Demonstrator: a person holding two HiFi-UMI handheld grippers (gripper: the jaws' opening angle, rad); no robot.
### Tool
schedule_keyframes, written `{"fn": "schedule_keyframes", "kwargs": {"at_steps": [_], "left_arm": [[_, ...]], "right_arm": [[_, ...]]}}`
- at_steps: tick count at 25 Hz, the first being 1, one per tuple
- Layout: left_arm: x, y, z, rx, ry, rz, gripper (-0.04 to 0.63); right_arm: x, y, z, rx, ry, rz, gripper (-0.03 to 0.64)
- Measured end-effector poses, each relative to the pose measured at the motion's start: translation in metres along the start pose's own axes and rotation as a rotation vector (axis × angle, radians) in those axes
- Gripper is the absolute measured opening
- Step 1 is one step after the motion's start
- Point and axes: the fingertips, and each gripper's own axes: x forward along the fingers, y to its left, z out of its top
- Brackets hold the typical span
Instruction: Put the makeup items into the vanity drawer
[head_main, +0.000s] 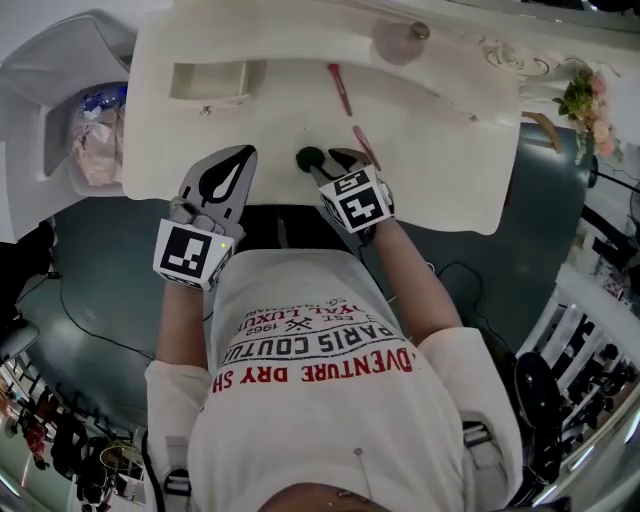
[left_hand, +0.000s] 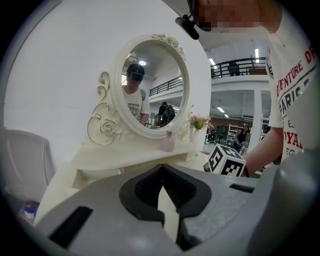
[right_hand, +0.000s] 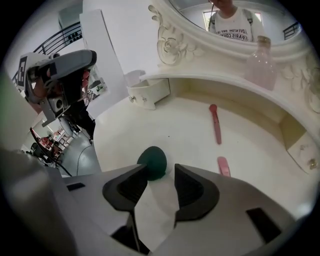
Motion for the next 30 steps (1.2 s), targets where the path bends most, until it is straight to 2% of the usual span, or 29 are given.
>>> {"fn": "schedule_keyframes", "kwargs": {"at_steps": [8,12,14,19,24,30], "left_arm": [[0.002,0.011,-0.011,-0.012,0.031,-0.023,0.006],[0.003,0.014,-0.009,-0.009,0.036,-0.041,0.006],[0.003,0.014,-0.004,-0.005,0.029,-0.051,0.006],[0.001,0.016,0.008,0.019,0.017,-0.081,0.006],[-0.005,0.026,0.016,0.03,0.003,-0.09,0.006],[-0.023,0.042,0.042,0.073,-0.043,-0.097,0.006]], "right_arm": [[0.005,0.0,0.001,-0.005,0.043,-0.051,0.143],[0.009,0.007,0.001,0.006,0.096,-0.042,0.088],[0.012,0.012,0.0,0.02,0.115,-0.018,0.032],[0.007,0.019,0.004,-0.014,0.137,-0.031,0.023],[-0.003,0.022,0.023,-0.01,0.095,-0.048,0.023],[-0.019,0.021,0.075,0.005,0.004,-0.046,0.023]]}}
